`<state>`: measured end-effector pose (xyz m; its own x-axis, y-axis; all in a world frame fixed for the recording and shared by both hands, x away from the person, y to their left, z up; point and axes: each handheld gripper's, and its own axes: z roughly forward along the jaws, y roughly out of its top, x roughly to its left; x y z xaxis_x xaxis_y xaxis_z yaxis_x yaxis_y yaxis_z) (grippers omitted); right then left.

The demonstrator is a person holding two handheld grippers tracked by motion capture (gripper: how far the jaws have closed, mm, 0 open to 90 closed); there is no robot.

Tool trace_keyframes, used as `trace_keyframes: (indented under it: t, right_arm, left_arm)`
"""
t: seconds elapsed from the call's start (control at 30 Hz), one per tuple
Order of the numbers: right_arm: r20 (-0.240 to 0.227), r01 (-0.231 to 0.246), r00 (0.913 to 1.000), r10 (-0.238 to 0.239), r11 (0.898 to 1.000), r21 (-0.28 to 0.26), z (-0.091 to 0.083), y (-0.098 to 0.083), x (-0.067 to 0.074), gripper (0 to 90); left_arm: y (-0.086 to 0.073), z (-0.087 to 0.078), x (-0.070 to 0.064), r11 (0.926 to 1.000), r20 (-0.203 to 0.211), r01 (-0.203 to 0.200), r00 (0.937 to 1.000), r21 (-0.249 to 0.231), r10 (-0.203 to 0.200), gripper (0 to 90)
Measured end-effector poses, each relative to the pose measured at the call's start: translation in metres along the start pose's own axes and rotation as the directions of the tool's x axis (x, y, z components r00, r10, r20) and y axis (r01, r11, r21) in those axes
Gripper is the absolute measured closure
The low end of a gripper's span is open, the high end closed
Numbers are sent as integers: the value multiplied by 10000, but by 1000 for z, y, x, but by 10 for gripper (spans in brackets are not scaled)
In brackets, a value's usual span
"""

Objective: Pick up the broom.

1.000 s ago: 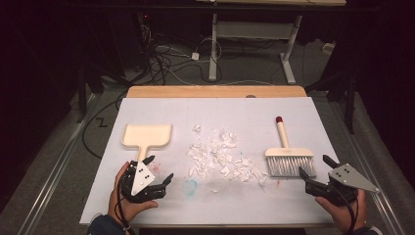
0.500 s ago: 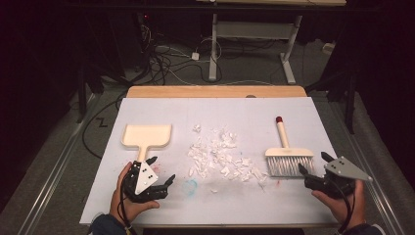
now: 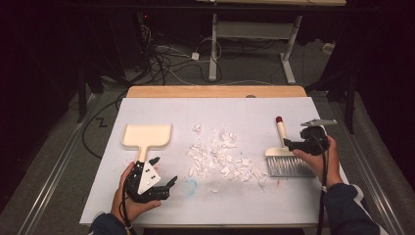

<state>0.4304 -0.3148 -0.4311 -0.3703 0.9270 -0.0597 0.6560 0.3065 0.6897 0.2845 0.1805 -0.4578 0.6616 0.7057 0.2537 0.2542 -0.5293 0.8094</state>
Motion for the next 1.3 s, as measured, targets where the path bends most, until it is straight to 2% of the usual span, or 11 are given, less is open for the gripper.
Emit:
trace_keyframes:
  t: [0.03, 0.13, 0.17, 0.2, 0.27, 0.3, 0.43, 0.6, 0.87, 1.1, 1.3]
  right_arm:
    - [0, 0, 10000, 0, 10000, 0, 0, 0, 0, 286]
    - [448, -182, 9989, 139, 9952, 957, 26, 16, 2, 320]
    - [448, -182, 9989, 139, 9952, 957, 26, 16, 2, 320]
    - [421, -573, 9978, 517, 9877, 1455, 37, 21, 0, 357]
    - [419, -704, 9971, 640, 9819, 1759, 43, 22, -1, 379]
    - [486, -869, 9958, 781, 9719, 2188, 52, 22, -1, 385]
    - [663, -847, 9952, 723, 9741, 2098, 54, 25, 1, 454]
    - [618, -1154, 9925, 1052, 9739, 1956, 54, 26, 3, 647]
    - [771, -1384, 9891, 1257, 9721, 1895, 55, 27, 2, 713]
    - [680, -1506, 9878, 1404, 9722, 1795, 54, 25, 0, 714]
    - [326, -1693, 9855, 1667, 9799, 1059, 42, 21, -4, 714]
  left_arm:
    - [0, 0, 0, 10000, 34, -14, 10000, 34, 14, 183]
    - [-1, -1, -1, 10000, -42, 10, 10000, 40, -10, 183]
    - [-1, -1, -1, 10000, -42, 10, 10000, 40, -10, 183]
    - [-1, -2, 0, 10000, -46, 8, 10000, 63, -7, 183]
    - [-2, -2, 0, 9999, -47, 35, 10000, 108, -35, 183]
    - [-2, -2, -1, 9999, -78, 53, 10000, 130, -52, 183]
    - [-2, -1, 0, 9997, -136, 151, 9998, 180, -149, 183]
    - [-2, 0, -1, 9996, -121, 193, 9997, 202, -191, 183]
    - [0, 2, 0, 9993, 49, 309, 9995, 197, -311, 183]
    - [1, 2, -1, 9993, 107, 289, 9995, 220, -291, 183]
    - [-1, 1, -1, 9991, 91, 355, 9993, 228, -357, 183]
